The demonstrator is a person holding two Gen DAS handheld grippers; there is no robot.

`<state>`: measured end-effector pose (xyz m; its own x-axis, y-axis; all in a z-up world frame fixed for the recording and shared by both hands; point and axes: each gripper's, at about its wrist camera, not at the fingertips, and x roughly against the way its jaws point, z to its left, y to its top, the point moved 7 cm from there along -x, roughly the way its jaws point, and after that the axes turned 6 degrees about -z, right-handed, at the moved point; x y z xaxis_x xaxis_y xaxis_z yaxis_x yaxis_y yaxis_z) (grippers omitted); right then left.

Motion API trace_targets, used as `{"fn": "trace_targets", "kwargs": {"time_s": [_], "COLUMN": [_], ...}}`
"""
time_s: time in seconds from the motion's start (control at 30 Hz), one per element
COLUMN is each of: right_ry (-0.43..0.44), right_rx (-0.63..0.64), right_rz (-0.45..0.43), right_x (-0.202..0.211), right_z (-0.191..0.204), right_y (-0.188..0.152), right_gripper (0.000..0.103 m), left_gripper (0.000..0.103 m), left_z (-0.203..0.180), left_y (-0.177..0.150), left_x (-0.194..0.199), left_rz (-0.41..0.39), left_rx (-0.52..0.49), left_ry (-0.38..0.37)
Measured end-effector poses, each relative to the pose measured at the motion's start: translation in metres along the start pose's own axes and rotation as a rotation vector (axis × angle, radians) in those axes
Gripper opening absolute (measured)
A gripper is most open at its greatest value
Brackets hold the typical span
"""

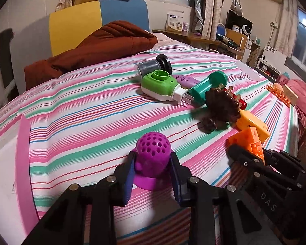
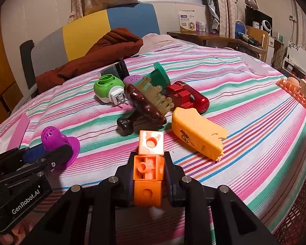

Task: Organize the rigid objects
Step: 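Carry the purple suction toy into the tray and release it with the left tool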

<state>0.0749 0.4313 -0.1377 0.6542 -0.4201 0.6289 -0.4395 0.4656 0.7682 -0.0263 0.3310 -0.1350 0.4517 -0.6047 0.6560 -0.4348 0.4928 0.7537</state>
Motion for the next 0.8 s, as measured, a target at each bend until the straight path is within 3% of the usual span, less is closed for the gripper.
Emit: {"fn": "trace_targets", "kwargs": {"time_s": [0.1,0.2,0.27,0.33,0.8], "right_ry": [0.0,-0.004,-0.009,-0.011,-0.023], "right_rx": [0.002,0.009,0.015,0.023,0.048], "right_rz": [-0.002,-0.007,-0.013,-0.016,-0.047], "right_x": [0.0,0.0,0.0,0.0,0.001], "right_z": [0.0,0.001,0.001,0.001,0.003], "right_y": [0.0,0.0,0.0,0.0,-0.001], "right_gripper": [0.023,0.023,0.023,0.023,0.023], "left_gripper": [0.033,0.042,0.042,0.032,0.032], "left_z": [-0.003,-0.004,-0.003,-0.002,0.007], "left_y": [0.0,0.003,0.003,0.0,-0.026], "left_x": [0.001,0.006,0.005,0.0,0.045], "left_rz": [0.006,-0.01,-0.01,0.002,-0.038], "left_rx": [-0.011,0.029,0.027,0.014,0.094], "left_ry": [0.006,-0.023,-0.005,0.01,0.004]}}
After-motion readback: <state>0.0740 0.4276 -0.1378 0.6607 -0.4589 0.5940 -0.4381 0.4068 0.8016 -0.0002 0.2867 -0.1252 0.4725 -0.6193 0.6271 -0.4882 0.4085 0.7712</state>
